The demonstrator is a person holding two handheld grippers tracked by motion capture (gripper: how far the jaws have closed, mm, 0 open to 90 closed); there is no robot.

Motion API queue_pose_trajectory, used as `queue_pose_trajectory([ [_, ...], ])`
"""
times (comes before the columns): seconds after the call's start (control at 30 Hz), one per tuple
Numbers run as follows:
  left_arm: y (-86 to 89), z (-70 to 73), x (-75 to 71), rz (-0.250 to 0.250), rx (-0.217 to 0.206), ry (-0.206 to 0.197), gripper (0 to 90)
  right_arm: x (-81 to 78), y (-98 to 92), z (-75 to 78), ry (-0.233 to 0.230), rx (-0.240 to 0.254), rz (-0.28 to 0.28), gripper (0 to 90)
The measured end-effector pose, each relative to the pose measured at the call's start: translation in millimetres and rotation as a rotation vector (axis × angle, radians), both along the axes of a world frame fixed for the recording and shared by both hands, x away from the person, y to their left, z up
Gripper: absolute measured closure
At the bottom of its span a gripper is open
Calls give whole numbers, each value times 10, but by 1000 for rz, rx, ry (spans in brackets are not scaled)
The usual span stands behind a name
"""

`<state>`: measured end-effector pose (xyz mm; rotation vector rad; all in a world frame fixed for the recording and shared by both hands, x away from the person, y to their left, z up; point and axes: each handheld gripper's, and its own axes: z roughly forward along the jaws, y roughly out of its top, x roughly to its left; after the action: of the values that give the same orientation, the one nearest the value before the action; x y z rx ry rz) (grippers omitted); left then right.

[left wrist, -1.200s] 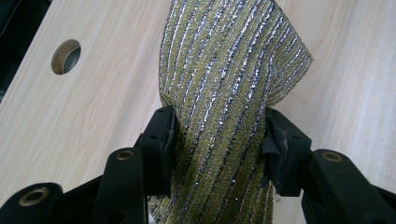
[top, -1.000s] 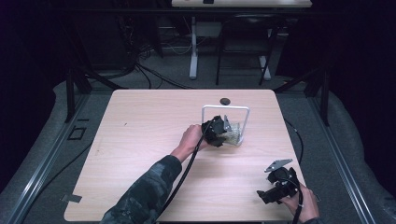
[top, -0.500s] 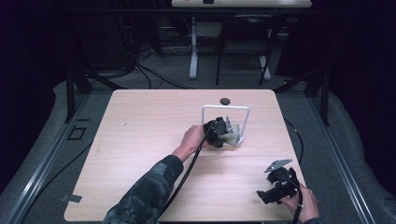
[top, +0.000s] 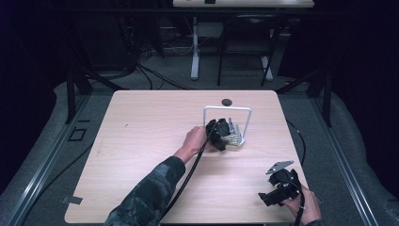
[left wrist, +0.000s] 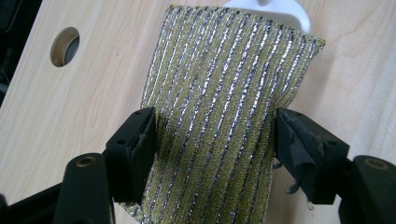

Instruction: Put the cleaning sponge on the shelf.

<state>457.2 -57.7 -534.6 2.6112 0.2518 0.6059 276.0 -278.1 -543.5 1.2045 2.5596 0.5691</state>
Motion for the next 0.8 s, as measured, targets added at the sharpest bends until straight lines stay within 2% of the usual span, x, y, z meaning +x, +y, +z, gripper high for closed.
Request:
queue_pose_trajectory([
  [0.1, 2, 2, -8, 3, -7, -6, 287, 0, 0, 0, 0, 0, 0, 9],
  [0.13, 0, 6, -11, 6, -4, -8, 247, -1, -1, 1, 0, 0, 0, 9],
  [0.23, 1, 18, -16, 10, -11, -4, 213, -3, 3, 3, 1, 5, -3, 9],
  [0.33, -3, 32, -35, 11, -33, -12, 152, -2, 2, 3, 1, 6, -2, 9],
  [0.43, 0, 92, -76, 2, -53, 10, 135, -1, 0, 3, -1, 5, -2, 9],
  [0.6, 13, 152, -121, -8, -74, 10, 125, -1, -1, 7, -2, 8, -1, 9],
  [0.63, 23, 177, -125, -21, -75, 33, 125, -4, 3, 10, -1, 5, -4, 9],
  [0.8, 64, 288, -232, -27, -109, 37, 108, -6, 3, 13, -6, 10, -5, 9],
])
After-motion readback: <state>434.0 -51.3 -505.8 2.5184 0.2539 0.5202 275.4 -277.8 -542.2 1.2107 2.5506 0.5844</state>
